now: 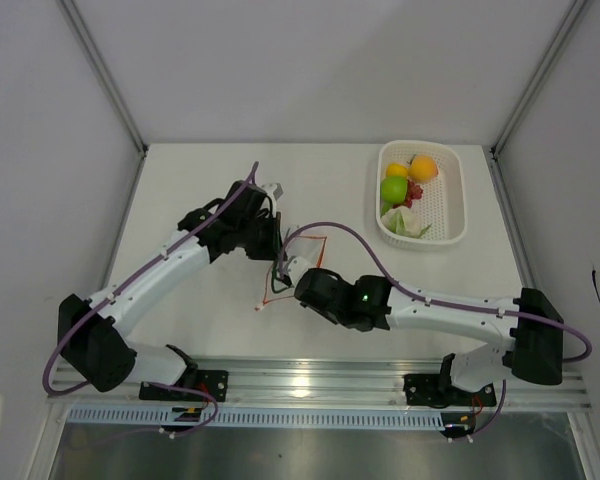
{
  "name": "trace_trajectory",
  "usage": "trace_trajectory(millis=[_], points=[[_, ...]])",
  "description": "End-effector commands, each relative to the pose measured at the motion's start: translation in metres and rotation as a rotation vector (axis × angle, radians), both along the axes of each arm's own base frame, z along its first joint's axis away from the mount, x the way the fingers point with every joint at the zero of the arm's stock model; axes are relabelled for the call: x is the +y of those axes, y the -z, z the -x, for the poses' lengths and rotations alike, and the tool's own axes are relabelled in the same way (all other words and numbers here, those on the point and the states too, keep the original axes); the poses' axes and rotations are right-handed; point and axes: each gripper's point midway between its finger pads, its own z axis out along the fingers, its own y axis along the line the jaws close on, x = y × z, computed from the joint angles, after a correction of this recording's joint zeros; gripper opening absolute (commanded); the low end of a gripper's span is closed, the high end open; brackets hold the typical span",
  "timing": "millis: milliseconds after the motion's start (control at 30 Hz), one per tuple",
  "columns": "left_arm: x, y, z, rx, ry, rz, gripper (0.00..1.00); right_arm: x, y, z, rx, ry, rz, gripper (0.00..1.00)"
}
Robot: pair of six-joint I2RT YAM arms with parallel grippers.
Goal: Place the food in the zip-top bag and seal the zipper
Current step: Place the fake vegetable in the zipper food storage bag.
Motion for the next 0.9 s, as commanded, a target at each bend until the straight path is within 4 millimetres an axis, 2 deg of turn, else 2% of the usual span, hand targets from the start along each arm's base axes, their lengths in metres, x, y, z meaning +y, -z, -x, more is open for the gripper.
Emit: trace_trajectory(millis=[0, 33, 67, 133, 167, 200, 267, 400, 600, 700, 833, 867], points=[[-0.010, -0.018, 0.002, -0.033, 0.013, 0.077, 0.01, -0.003, -0.009, -0.004, -0.008, 0.050, -0.022, 0.00], [-0.013, -0.018, 0.004, -0.026, 0.023, 0.091, 0.01, 0.000, -0.011, -0.005, -0.010, 0.046, -0.020, 0.00], [-0.015, -0.018, 0.006, -0.019, 0.030, 0.099, 0.01, 0.008, -0.022, -0.009, -0.022, 0.043, -0.039, 0.00], [-0.020, -0.020, 0.008, -0.012, 0.039, 0.133, 0.01, 0.013, -0.021, -0.014, -0.030, 0.031, 0.010, 0.00], [-0.022, -0.022, 0.009, -0.010, 0.038, 0.147, 0.01, 0.022, -0.035, -0.020, -0.055, 0.036, -0.002, 0.00], [-0.023, -0.023, 0.011, -0.009, 0.042, 0.160, 0.01, 0.023, -0.027, -0.023, -0.053, 0.037, 0.060, 0.00], [-0.028, -0.028, 0.014, -0.005, 0.052, 0.194, 0.01, 0.034, -0.037, -0.031, -0.081, 0.040, 0.067, 0.00], [-0.032, -0.029, 0.020, 0.014, 0.069, 0.224, 0.01, 0.043, -0.036, -0.053, -0.185, 0.078, 0.111, 0.00], [-0.032, -0.025, 0.026, 0.028, 0.078, 0.236, 0.01, 0.044, -0.033, -0.063, -0.258, 0.135, 0.013, 0.00], [-0.035, -0.025, 0.030, 0.046, 0.092, 0.251, 0.01, 0.047, -0.045, -0.066, -0.287, 0.163, -0.092, 0.01], [-0.038, -0.029, 0.032, 0.046, 0.102, 0.280, 0.01, 0.045, -0.046, -0.068, -0.310, 0.193, -0.181, 0.02], [-0.037, -0.029, 0.033, 0.045, 0.102, 0.280, 0.01, 0.046, -0.054, -0.070, -0.330, 0.208, -0.210, 0.02]])
